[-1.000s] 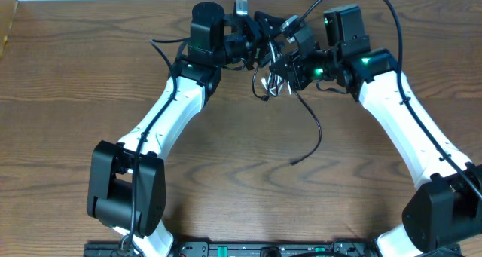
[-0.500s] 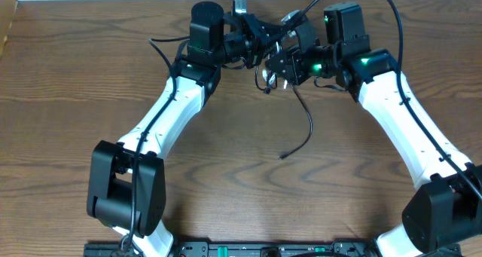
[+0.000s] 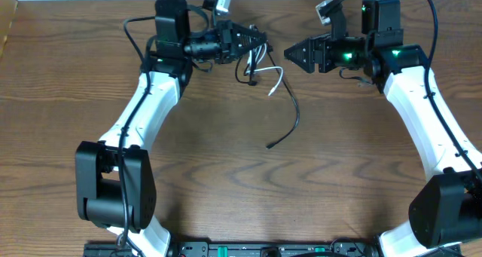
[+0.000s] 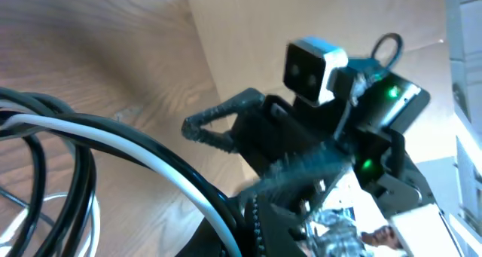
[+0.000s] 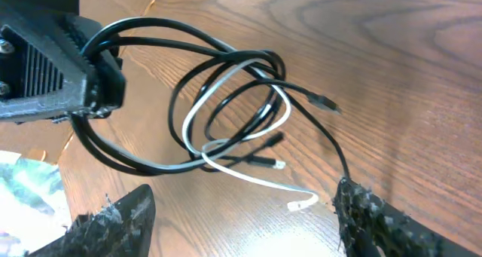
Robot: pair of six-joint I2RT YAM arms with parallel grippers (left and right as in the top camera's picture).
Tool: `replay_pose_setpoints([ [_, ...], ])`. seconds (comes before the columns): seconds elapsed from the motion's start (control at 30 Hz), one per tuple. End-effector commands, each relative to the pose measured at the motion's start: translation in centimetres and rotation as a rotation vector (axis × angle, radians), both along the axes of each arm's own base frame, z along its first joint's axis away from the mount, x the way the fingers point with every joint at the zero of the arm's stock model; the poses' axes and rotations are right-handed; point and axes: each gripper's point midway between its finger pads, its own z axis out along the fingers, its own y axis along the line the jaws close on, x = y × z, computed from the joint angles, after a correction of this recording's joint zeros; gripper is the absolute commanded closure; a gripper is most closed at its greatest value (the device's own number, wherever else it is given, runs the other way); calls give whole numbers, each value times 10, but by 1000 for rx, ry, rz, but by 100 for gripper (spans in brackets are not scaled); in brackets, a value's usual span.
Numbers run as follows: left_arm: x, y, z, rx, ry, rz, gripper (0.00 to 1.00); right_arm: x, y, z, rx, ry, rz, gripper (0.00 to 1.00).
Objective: Untangle cables
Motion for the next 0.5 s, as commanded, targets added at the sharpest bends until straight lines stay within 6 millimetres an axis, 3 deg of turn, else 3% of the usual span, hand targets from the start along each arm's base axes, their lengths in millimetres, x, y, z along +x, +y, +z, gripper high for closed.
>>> replay_pose_setpoints([
  [0.0,-10,-2,10,-24,-15,-69,93,9,13,-7,67,129,-88,35],
  [0.13,-8,-2,9,-24,6,-55,93,16,44,-21,140,206,-82,38],
  [0.23,-8,-2,9,-24,6,-55,93,16,71,-17,239,225,1,40],
  [0.37,-8,-2,9,-23,6,-55,92,26,89,-17,316,281,-37,39],
  [0.47,-8,-2,9,-24,6,-55,93,35,101,-27,351,327,-79,41],
])
